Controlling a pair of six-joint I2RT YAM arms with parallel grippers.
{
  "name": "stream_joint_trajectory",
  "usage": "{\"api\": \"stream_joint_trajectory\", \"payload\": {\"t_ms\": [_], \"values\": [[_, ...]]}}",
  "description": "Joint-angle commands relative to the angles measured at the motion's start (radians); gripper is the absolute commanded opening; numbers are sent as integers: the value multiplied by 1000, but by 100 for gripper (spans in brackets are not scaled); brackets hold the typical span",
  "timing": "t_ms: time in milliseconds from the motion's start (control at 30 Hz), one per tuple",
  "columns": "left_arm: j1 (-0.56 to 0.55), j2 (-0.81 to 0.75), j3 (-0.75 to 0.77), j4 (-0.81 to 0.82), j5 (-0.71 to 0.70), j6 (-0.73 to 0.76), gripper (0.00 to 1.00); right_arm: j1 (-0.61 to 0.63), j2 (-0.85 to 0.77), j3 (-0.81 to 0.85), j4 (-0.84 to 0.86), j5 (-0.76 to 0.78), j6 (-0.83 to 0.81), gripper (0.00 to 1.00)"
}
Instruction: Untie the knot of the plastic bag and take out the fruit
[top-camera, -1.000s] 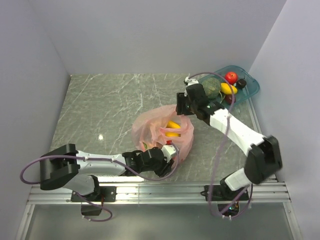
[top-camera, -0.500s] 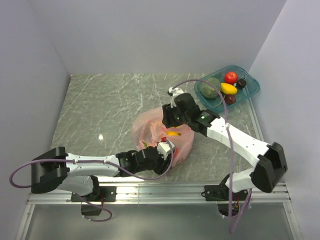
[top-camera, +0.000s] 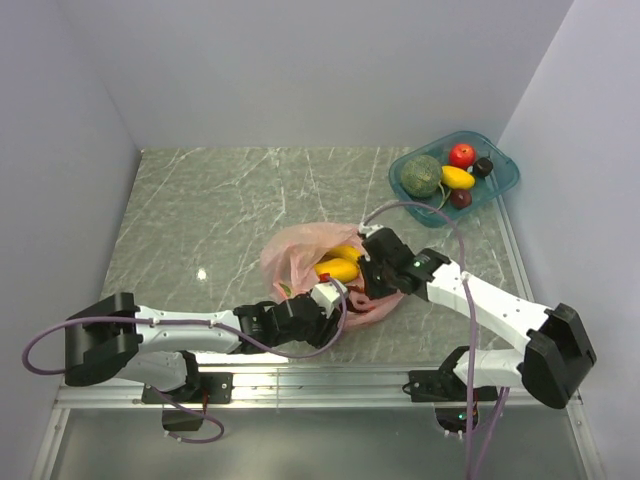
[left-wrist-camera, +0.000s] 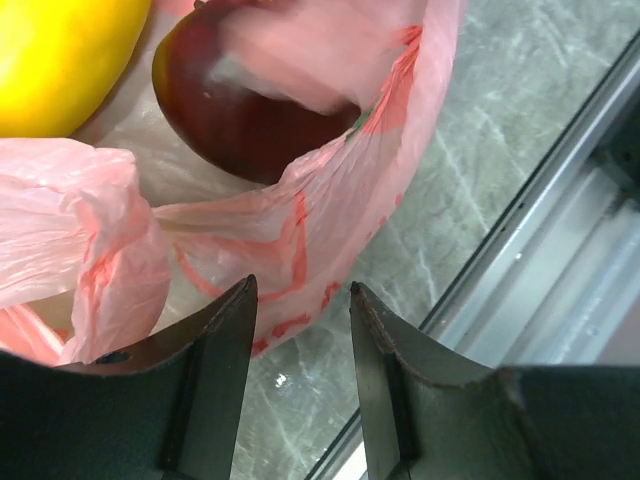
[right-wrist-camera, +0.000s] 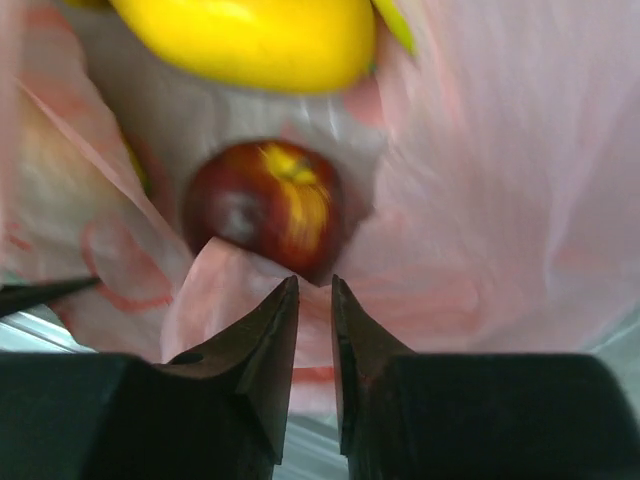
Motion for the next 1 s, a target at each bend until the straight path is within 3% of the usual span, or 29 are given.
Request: {"api": "stream_joint_trajectory", "payload": {"t_ms": [0,100,200,367,633,667,800,967], "values": [[-4,13,16,-3,-46,-24,48,1,-45,-91,-25,27,87,25],[-4,24,20,-13,-64,-35,47,-1,-109,-173,57,24,161,19],[-4,28,14,-8,-75,-43,47,-5,-184,-258,128,30,230,20],[5,24,2,9,-84,-58,46,-14,-174,-344,255,47,277,21],[28,-35,-7,15,-80,-89,49,-4,-226,-291,251,70,198,49],[30,-45,-3,10,-70,-92,52,-4,-256,-271,242,73,187,56],[42,-122,34,-17,-52,-107,65,9,-321,-200,194,65,144,66],[60,-173,77,-84,-40,-123,77,15,-286,-119,217,2,124,71]]}}
